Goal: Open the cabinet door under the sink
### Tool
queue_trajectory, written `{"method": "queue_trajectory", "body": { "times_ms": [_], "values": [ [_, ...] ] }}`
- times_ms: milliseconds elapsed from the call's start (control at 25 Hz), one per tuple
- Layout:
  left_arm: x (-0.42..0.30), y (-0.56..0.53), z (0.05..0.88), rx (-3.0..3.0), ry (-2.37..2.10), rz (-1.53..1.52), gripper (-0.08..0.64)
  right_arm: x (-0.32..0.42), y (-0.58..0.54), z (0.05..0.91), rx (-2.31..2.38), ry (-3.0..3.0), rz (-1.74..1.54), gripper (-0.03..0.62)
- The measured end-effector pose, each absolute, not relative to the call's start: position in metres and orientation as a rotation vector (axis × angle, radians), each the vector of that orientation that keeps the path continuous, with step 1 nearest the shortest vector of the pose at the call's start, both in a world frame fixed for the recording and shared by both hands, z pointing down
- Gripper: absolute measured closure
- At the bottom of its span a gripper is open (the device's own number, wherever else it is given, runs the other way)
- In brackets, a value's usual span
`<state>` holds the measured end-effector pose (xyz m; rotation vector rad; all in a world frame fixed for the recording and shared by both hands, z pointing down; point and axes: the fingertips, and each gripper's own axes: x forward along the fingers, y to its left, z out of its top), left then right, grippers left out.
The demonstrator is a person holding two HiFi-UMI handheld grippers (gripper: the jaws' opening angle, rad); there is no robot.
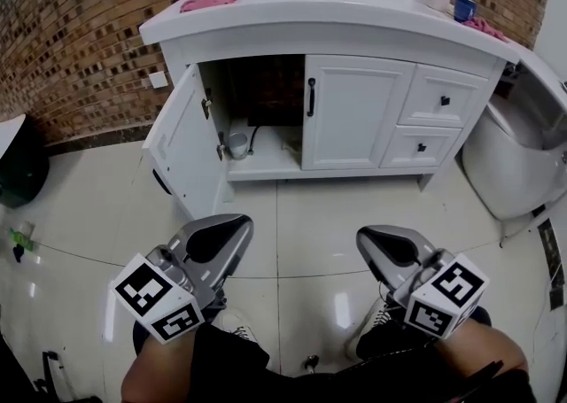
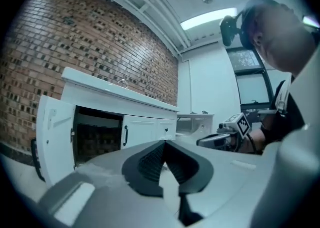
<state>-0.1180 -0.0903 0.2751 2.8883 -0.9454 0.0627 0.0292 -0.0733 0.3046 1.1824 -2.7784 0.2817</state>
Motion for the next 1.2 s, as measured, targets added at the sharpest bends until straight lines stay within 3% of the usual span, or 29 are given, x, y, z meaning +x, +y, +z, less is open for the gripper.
{"method": "queue_trajectory", "body": {
  "times_ms": [280,1200],
  "values": [
    [-0.09,-0.063,0.302,2.952,-0.841,0.204,0.554,0.04,-0.054,0.313,1.165,-2.742,0.291,0.583],
    [-0.093,-0.06,0.3,2.931,-0.887,0.154,0.554,0.025,-0.041,0.311,1.119,-2.745,0.233,0.584]
  ]
}}
